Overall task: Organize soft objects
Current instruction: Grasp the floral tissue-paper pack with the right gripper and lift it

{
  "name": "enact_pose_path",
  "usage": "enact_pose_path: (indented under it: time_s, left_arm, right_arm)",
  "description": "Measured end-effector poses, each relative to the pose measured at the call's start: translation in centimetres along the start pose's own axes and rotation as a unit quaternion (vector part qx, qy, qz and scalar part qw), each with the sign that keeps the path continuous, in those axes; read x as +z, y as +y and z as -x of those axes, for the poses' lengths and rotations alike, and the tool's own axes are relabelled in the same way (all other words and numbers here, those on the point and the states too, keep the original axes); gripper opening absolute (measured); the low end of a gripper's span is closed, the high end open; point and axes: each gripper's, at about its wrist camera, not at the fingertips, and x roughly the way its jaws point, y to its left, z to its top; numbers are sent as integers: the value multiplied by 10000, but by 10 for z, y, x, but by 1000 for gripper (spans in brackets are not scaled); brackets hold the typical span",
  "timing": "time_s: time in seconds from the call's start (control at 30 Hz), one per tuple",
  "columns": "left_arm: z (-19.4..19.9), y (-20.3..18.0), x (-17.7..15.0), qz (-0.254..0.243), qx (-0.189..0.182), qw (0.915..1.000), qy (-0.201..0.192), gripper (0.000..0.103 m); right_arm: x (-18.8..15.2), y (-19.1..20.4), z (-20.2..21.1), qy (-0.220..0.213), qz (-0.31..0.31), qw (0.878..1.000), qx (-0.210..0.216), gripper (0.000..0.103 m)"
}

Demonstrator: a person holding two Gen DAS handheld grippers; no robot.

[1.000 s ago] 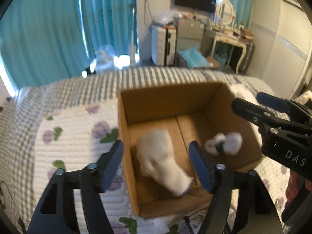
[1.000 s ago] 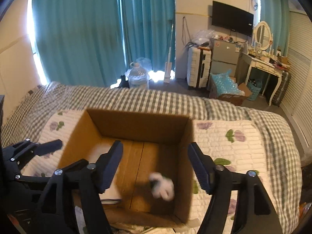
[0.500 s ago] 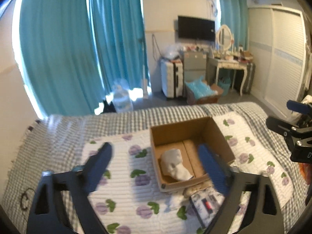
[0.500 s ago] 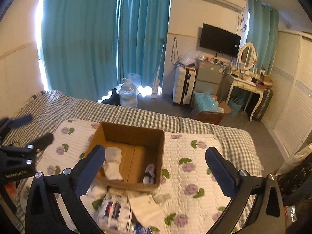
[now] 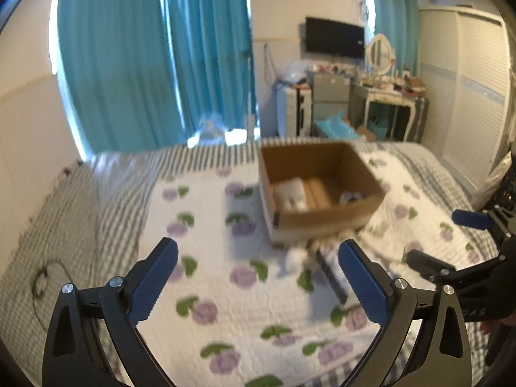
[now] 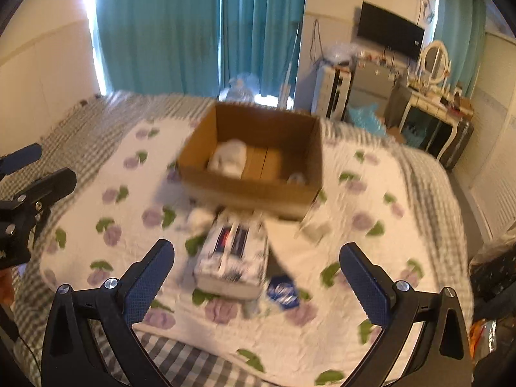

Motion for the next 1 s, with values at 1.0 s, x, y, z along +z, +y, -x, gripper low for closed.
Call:
enact_pose_path:
  time_s: [1.0]
  left_arm:
    - [-97, 20, -98, 516, 246, 9872, 1489, 101]
  right_arm:
    - [-23, 24, -92, 801, -335, 9946, 565, 76]
